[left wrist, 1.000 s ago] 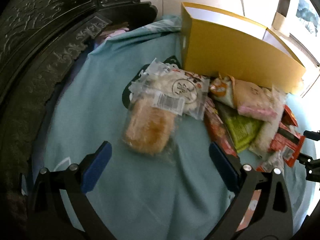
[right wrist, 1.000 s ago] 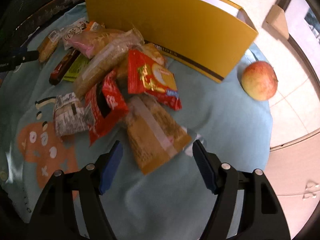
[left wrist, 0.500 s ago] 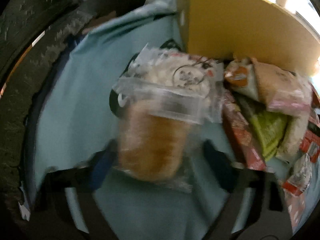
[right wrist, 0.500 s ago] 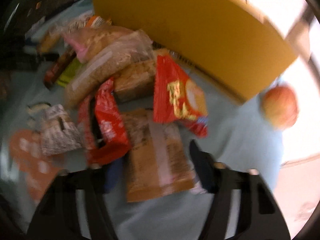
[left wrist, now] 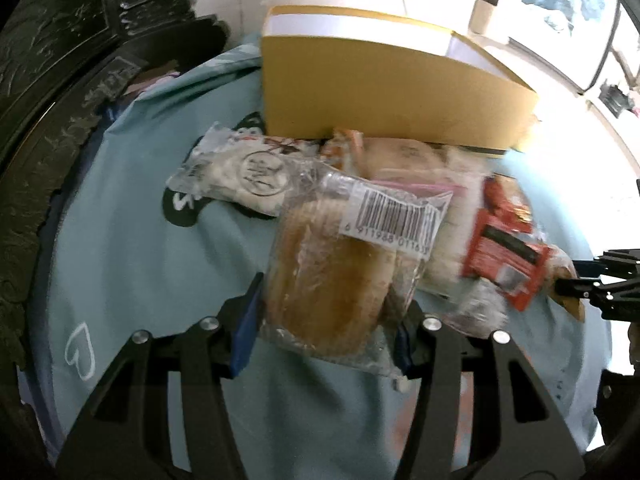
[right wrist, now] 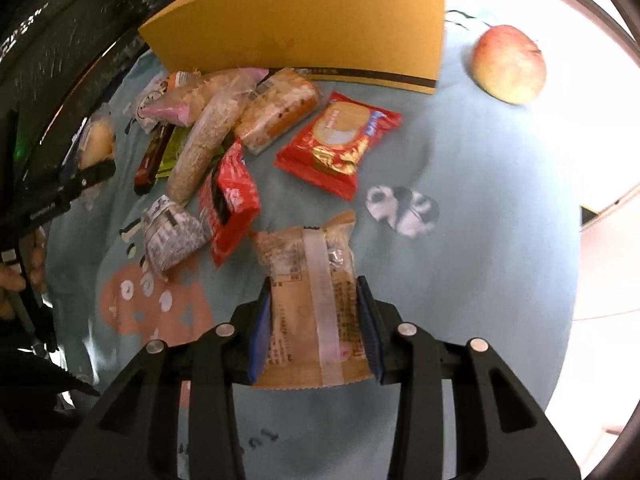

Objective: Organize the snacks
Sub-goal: 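Carry both bags over the yellow box and open both grippers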

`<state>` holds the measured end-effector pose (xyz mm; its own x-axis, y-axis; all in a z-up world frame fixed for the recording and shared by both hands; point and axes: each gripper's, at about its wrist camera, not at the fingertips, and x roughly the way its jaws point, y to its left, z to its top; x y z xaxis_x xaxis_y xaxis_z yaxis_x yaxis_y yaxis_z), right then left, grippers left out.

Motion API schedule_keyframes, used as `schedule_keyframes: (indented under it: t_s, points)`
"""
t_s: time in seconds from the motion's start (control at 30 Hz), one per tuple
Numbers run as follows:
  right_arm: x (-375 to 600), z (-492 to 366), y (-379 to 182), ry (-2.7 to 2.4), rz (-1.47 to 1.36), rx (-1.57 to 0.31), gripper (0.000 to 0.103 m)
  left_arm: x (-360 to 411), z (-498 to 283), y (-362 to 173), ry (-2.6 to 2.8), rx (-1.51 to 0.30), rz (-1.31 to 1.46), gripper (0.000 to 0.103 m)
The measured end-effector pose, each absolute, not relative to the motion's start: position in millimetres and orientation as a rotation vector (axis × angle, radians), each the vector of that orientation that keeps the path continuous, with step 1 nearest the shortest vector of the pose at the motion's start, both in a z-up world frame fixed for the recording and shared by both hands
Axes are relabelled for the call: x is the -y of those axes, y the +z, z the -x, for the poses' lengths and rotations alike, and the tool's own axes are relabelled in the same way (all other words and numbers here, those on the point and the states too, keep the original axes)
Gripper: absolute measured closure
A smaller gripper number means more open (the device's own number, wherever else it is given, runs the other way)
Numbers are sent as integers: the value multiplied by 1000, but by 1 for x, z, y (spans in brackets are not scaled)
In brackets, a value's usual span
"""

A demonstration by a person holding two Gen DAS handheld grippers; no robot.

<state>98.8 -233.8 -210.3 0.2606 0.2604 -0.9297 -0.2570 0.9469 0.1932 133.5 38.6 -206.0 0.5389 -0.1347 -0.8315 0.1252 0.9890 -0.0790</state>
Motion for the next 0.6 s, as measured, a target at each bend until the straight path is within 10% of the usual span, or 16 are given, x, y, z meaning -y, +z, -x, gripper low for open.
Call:
schedule_keyframes:
  t_s: [0.6]
  points:
    - [241,-67,-138,368,-119,-1086,64,-37,-92,-157,-208,-889,42,48]
